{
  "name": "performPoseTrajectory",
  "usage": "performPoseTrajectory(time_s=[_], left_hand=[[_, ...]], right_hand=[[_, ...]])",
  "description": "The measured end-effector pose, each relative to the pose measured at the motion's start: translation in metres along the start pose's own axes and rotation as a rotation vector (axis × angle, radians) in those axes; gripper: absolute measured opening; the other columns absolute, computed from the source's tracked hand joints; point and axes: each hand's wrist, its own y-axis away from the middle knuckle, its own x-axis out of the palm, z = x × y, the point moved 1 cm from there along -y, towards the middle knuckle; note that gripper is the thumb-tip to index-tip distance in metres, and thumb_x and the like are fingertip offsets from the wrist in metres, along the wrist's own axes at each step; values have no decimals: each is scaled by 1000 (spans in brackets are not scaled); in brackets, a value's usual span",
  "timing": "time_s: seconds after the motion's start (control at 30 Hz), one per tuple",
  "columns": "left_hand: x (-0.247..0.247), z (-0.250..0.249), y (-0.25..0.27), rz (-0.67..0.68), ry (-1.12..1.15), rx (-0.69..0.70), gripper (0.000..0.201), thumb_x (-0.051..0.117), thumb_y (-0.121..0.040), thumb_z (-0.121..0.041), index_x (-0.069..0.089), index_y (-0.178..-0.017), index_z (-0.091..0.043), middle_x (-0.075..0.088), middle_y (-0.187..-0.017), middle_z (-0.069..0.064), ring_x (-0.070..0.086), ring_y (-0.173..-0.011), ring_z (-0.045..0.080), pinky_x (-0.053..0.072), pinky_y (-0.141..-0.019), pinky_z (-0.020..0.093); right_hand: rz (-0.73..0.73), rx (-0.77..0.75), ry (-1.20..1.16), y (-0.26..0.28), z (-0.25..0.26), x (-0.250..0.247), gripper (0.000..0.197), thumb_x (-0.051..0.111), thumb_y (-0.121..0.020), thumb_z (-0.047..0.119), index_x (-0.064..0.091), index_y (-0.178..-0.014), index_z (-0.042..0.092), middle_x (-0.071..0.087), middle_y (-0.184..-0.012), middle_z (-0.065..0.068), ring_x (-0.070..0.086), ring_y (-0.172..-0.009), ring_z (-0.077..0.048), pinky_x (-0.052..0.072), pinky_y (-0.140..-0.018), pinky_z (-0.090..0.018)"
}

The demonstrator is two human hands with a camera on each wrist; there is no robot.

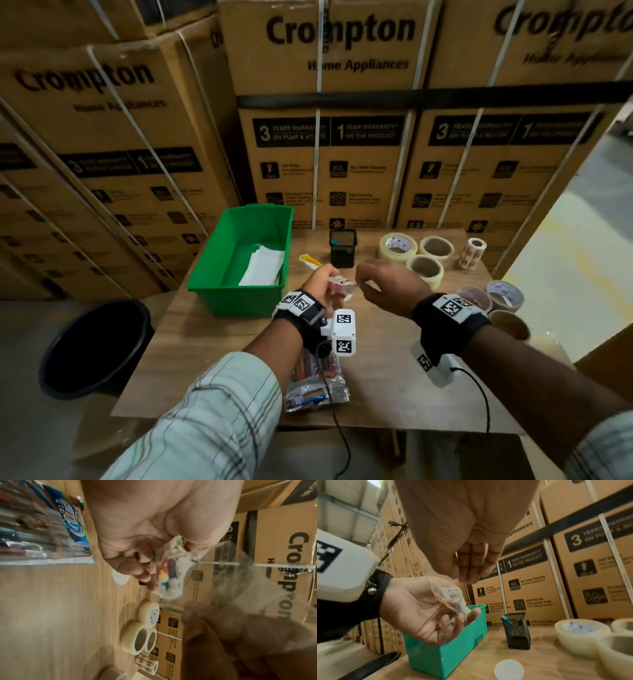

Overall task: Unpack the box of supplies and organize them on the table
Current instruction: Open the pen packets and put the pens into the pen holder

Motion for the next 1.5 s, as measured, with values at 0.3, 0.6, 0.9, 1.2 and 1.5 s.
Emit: performPoseTrajectory(time_s=[0.3, 0.6, 0.9, 1.2, 1.5], left_hand=[[13, -37, 3, 56, 170, 27, 23, 43, -94, -19, 56, -82, -5, 55, -57, 6, 40, -30, 10, 29, -36, 10], [9, -41, 13, 41, 435, 154, 11, 53, -92, -13, 60, -93, -5, 70, -66, 9, 65, -46, 18, 55, -44, 26], [-25, -38, 16, -24, 470, 341, 22, 54, -96, -17, 55, -117, -10, 71, -106, 8, 66, -89, 23, 60, -66, 37], [-47, -26, 23, -108, 282, 526, 12, 51, -97, -14, 57, -106, -17, 66, -116, 11, 61, -110, 30, 49, -93, 49], [-63, -24, 29, -155, 316, 520, 19, 48, -99, -16, 55, -116, -13, 66, -114, 11, 59, -112, 31, 46, -97, 54]], right_hand=[[90, -4, 107, -11, -11, -41, 24, 49, -75, 17, 63, -95, 17, 66, -94, -4, 62, -85, -25, 52, -72, -38], [33, 49, 180, -30, -6, -30, 51, 29, -87, 55, 67, -107, 26, 65, -98, 1, 56, -95, -22, 42, -78, -35], [-55, 245, -224, -58, 9, -5, 22, 50, -90, 22, 70, -93, 13, 69, -85, -2, 63, -77, -21, 43, -65, -25], [158, 683, -1540, -80, 23, 34, 14, 40, -91, -7, 48, -92, 4, 51, -61, -7, 47, -48, -14, 52, -57, -24], [147, 752, -1720, -85, 33, 53, 12, 44, -96, 1, 54, -92, 4, 62, -88, -13, 63, -74, -19, 58, -60, -22]])
